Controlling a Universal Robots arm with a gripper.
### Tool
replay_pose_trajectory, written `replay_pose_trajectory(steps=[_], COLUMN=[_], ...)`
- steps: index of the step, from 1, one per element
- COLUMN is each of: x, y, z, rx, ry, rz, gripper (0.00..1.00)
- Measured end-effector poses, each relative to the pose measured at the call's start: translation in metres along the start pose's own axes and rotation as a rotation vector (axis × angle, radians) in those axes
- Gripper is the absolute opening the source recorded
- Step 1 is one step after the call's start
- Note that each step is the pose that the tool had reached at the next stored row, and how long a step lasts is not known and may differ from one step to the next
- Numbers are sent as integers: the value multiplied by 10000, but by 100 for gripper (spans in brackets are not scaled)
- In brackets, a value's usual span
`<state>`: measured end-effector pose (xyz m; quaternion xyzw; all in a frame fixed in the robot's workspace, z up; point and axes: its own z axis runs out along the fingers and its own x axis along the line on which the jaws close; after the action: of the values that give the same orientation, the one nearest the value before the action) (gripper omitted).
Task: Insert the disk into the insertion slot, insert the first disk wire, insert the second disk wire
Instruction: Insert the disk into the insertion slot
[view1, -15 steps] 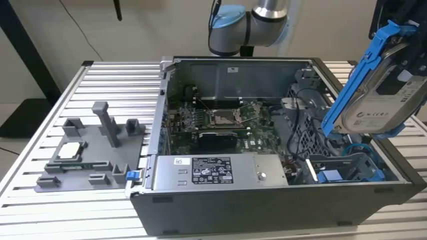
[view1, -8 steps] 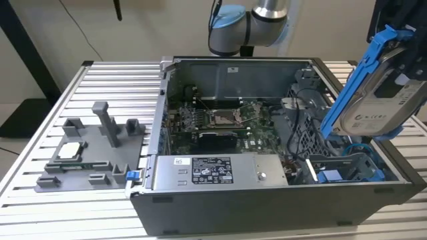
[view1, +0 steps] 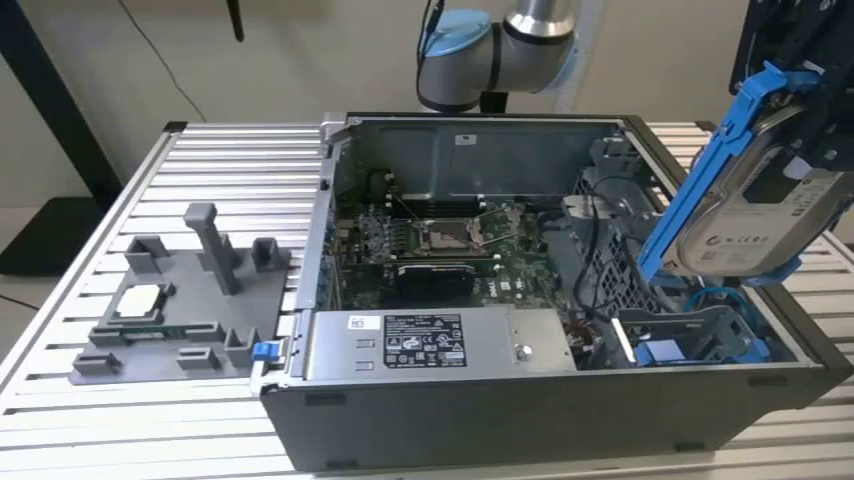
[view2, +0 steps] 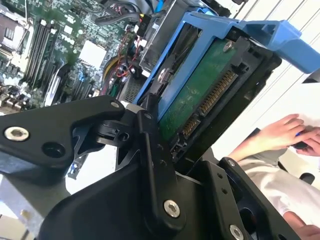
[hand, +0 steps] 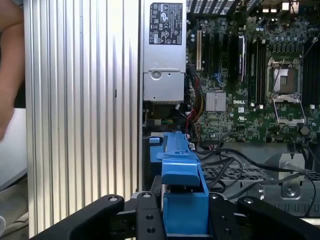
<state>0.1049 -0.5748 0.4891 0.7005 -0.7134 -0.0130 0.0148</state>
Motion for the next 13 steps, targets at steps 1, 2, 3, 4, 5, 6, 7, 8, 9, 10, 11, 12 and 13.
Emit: replay_pose_trajectory(steps=[1, 2, 3, 4, 5, 6, 7, 8, 9, 10, 11, 12, 13], x=[0, 0, 0, 0, 0, 0, 0, 0, 0, 0, 0, 0, 0], y=[0, 0, 0, -1, -1, -1, -1, -1, -1, -2, -3, -4, -5], z=[0, 0, 1, 1, 1, 1, 2, 7, 12, 18, 26, 34, 43], rx=[0, 0, 0, 0, 0, 0, 0, 0, 0, 0, 0, 0, 0], ry=[0, 0, -1, -1, -2, -2, -2, -6, -6, -4, -5, -4, -3], rz=[0, 0, 0, -1, 0, -1, -1, -1, -1, -1, -1, -1, 0], gripper=[0, 0, 0, 0, 0, 0, 0, 0, 0, 0, 0, 0, 0])
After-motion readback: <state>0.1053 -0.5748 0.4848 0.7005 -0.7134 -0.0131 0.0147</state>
